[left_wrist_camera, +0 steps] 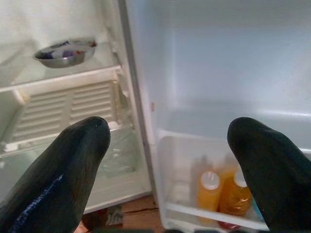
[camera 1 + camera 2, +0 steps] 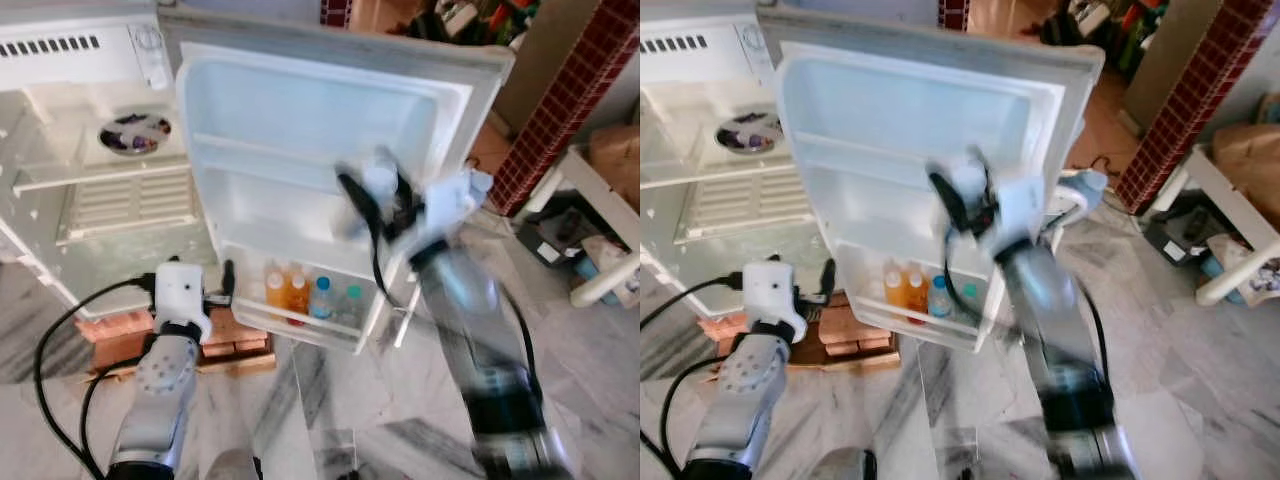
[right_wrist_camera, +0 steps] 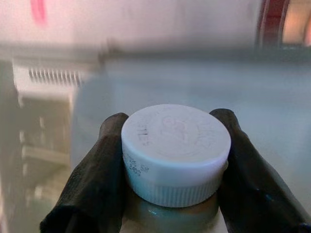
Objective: Restocking fridge
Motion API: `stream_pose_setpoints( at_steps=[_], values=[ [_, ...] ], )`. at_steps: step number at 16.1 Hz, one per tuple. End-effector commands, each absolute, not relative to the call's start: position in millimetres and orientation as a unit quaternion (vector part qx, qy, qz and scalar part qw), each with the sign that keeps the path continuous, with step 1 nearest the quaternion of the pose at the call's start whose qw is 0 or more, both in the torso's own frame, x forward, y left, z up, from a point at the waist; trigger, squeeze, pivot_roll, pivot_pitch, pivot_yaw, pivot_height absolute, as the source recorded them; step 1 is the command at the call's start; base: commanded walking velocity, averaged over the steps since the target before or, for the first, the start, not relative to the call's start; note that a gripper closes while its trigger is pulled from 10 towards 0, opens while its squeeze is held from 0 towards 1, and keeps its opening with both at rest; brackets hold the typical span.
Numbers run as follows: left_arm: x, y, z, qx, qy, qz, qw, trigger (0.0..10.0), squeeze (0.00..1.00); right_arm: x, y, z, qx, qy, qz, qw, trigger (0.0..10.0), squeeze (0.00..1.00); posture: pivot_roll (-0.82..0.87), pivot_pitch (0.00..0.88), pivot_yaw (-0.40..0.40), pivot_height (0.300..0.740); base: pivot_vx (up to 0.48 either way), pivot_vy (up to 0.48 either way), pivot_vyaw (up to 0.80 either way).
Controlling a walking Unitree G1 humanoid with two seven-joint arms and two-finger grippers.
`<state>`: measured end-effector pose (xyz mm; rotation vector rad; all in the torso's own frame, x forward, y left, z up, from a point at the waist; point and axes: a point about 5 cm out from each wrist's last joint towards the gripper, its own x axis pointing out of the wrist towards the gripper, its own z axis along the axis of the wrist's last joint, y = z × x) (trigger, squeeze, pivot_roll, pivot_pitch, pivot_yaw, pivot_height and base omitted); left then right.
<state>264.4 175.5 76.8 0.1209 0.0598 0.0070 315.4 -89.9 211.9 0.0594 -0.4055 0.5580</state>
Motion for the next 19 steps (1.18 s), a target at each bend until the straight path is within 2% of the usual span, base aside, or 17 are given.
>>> stream_pose_setpoints(
  at_steps=[1,3,5,10,14,16,17,19],
  values=[
    [263,176,77,0.062,0.034,0.004,0.997,10.0,0.0,322,-91,238,0.033,-0.251,0.25,0.935,10.0,0.0,0.14,0.085,-0.058,0.74,0.0,0.0,0.0],
    [263,175,77,0.069,0.031,0.0,0.997,10.0,0.0,337,-92,264,0.047,-0.289,0.214,0.932,10.0,0.0,0.15,0.084,-0.061,0.74,0.0,0.0,0.0],
    [262,173,77,0.069,0.031,-0.002,0.997,10.0,0.0,346,-87,271,0.018,-0.305,0.186,0.934,10.0,0.0,0.16,0.088,-0.065,0.74,0.0,0.0,0.0],
    [256,173,77,0.067,0.036,-0.005,0.997,10.0,0.0,363,-84,229,-0.07,-0.237,0.112,0.962,10.0,0.0,0.17,0.106,-0.076,0.74,0.0,0.0,0.0],
    [253,173,76,0.065,0.04,-0.002,0.997,10.0,0.0,371,-77,211,-0.145,-0.19,0.103,0.966,10.0,0.0,0.17,0.114,-0.083,0.74,0.0,0.0,0.0],
    [252,173,76,0.065,0.042,-0.003,0.997,10.0,0.0,375,-79,202,-0.137,-0.161,0.107,0.972,10.0,0.0,0.17,0.116,-0.086,0.74,0.0,0.0,0.0],
    [252,173,75,0.065,0.043,-0.002,0.997,10.0,0.0,377,-81,201,-0.151,-0.158,0.102,0.971,10.0,1.0,0.17,0.117,-0.087,0.74,0.0,0.0,0.0],
    [251,172,75,0.065,0.045,-0.002,0.997,10.0,0.0,379,-84,202,-0.153,-0.158,0.099,0.97,10.0,1.0,0.17,0.116,-0.088,0.74,0.0,0.0,0.0]
  ],
)
